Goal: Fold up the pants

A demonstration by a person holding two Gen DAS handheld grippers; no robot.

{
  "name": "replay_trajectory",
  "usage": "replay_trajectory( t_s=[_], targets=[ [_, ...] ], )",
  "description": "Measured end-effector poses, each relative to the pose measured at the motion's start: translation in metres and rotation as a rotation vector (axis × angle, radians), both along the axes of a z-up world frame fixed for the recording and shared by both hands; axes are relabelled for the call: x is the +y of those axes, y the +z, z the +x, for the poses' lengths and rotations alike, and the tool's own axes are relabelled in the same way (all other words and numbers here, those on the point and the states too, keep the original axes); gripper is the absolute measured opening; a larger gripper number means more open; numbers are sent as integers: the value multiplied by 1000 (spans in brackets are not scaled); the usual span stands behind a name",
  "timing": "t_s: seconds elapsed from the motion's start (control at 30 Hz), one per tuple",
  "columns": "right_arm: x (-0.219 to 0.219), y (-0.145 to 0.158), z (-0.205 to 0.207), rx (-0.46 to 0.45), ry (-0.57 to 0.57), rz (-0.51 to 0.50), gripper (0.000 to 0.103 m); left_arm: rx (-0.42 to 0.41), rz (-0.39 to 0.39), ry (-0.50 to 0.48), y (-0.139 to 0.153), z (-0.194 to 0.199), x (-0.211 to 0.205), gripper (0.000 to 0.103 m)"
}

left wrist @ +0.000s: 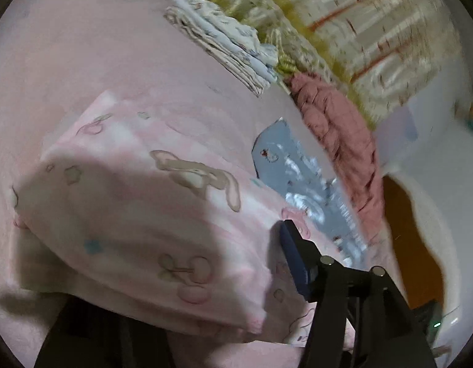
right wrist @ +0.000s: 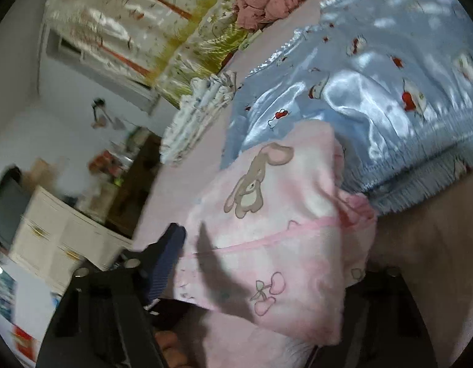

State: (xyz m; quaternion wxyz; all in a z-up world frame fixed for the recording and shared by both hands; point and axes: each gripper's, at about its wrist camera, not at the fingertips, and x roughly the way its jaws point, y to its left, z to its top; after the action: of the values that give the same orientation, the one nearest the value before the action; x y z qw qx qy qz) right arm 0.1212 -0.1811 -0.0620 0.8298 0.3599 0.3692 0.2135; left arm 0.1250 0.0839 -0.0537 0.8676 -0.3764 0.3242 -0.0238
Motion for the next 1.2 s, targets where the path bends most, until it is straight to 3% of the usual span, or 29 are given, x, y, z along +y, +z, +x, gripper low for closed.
replay_trajectory(
  t_s=[0.07, 0.13, 0.17, 0.23, 0.37, 0.43, 0.5, 0.67, 0.7, 0.77, 0.8, 0.87, 0.93, 1.0, 1.1, 1.2],
  targets=[
    [-4, -2, -2, 14, -41, -13, 50, 16, 48, 13, 3, -5, -1, 21],
    [-9, -5, -3, 18, -54, 19, 29, 5, 61, -41, 8, -11, -2, 17],
    [-9, -5, -5, 15, -42, 27, 25, 0, 104, -49, 13, -16, -2, 16],
    [-1, 3, -12, -29, -3, -30, 22, -50, 209, -64, 27, -30, -7, 15],
    [23, 40, -43, -202, 47, -238, 21, -220, 433, -91, 61, -73, -18, 16],
    [31, 55, -58, -251, 70, -311, 21, -259, 482, -100, 72, -88, -18, 16],
    [38, 65, -68, -230, 85, -351, 21, -262, 506, -115, 79, -96, -16, 16],
    [35, 65, -94, -120, 97, -293, 24, -209, 563, -156, 73, -119, -16, 17],
    [33, 60, -98, -100, 98, -263, 29, -198, 564, -156, 67, -124, -15, 17],
    [31, 41, -106, -34, 93, -221, 47, -182, 561, -151, 54, -131, -14, 17],
    [31, 28, -110, 9, 91, -197, 63, -171, 555, -142, 47, -133, -13, 17],
    [30, 14, -116, 22, 94, -161, 64, -153, 529, -131, 38, -140, -5, 17],
    [33, 16, -128, -20, 85, -208, 64, -144, 486, -116, 32, -142, 5, 17],
    [32, 19, -137, 8, 102, -203, 68, -143, 450, -108, 30, -145, 12, 17],
    [25, 18, -143, 87, 119, -136, 69, -136, 426, -102, 27, -145, 20, 17],
    [13, 9, -149, 191, 119, 23, 69, -134, 404, -99, 24, -147, 22, 17]
  ],
)
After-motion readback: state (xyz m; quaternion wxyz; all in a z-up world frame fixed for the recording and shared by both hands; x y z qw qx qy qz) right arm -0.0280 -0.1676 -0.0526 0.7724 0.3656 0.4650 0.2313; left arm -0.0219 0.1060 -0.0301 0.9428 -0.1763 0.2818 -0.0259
